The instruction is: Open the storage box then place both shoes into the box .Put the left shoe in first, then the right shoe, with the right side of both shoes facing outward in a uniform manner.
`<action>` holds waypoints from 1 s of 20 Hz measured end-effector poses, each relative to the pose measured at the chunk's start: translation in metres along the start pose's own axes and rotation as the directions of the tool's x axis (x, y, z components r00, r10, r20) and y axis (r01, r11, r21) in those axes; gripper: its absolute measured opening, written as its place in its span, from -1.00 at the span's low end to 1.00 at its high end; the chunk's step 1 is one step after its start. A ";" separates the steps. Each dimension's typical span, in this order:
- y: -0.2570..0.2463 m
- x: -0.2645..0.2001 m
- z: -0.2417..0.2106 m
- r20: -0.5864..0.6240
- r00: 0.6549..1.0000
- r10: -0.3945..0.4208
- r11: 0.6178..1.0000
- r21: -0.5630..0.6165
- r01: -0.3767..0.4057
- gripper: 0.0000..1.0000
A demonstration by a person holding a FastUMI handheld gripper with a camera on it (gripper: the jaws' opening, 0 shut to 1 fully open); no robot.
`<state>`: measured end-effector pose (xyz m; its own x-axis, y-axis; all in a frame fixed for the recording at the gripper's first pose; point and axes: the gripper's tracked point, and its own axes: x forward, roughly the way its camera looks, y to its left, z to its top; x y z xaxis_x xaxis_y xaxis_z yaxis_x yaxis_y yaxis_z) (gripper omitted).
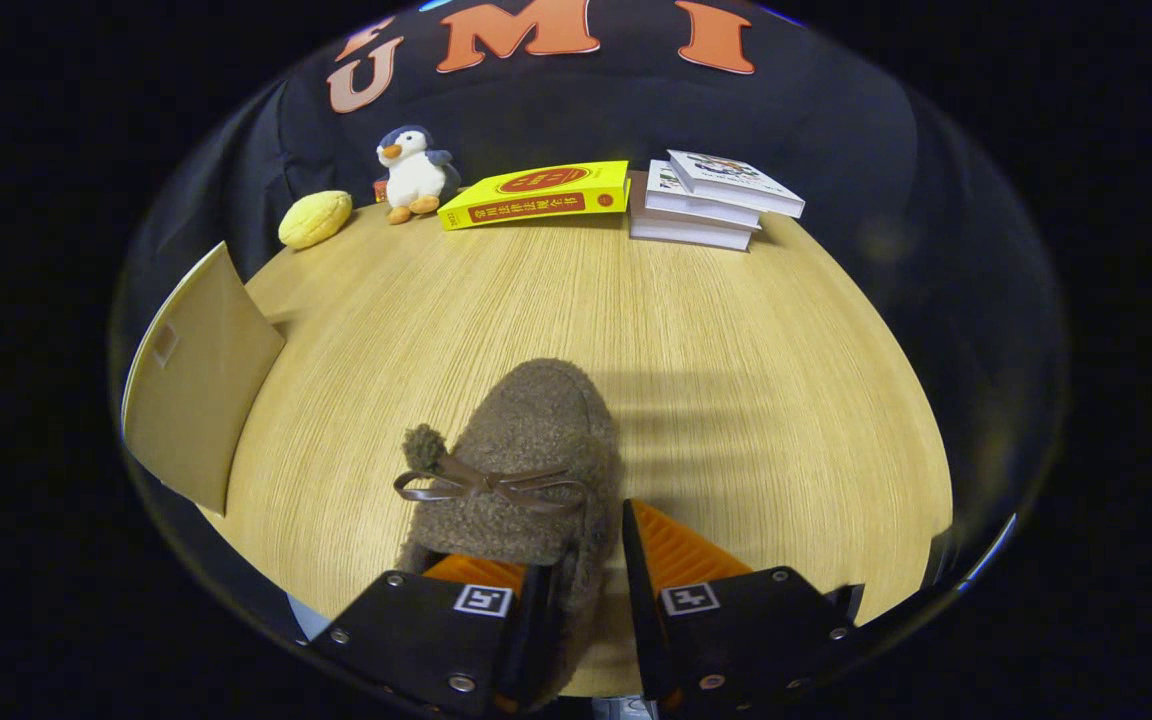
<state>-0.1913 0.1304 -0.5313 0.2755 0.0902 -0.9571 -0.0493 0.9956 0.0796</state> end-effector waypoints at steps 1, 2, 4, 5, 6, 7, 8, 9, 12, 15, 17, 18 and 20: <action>-0.005 0.001 0.002 0.005 1.000 -0.030 1.000 0.008 0.030 -0.50; -0.008 -0.001 0.002 -0.002 0.999 -0.049 0.999 0.010 0.049 -0.63; -0.001 -0.007 0.007 -0.003 0.999 -0.052 0.999 0.018 0.052 -0.81; 0.003 -0.013 0.012 0.003 0.999 -0.043 0.999 0.030 0.043 -0.85; 0.010 -0.021 0.021 0.013 0.999 -0.032 0.998 0.048 0.031 -0.87; 0.018 -0.030 0.031 0.019 1.000 -0.020 0.997 0.069 0.019 -0.88; 0.028 -0.041 0.043 0.030 1.000 -0.008 0.996 0.085 0.005 -0.88; 0.038 -0.054 0.057 0.045 0.999 0.002 0.995 0.095 -0.006 -0.88; 0.083 -0.087 0.098 0.082 0.996 0.047 0.995 0.084 -0.054 -0.88; 0.140 -0.116 0.142 0.146 0.982 0.116 0.991 0.055 -0.125 -0.88; 0.181 -0.130 0.160 0.166 0.974 0.156 0.986 0.024 -0.162 -0.88; 0.199 -0.136 0.167 0.170 0.970 0.172 0.984 0.007 -0.176 -0.88; 0.233 -0.142 0.177 0.167 0.967 0.194 0.981 -0.026 -0.192 -0.88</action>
<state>-0.0721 0.3542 -0.3279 0.4167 0.2844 -0.8634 -0.1258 0.9587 0.2551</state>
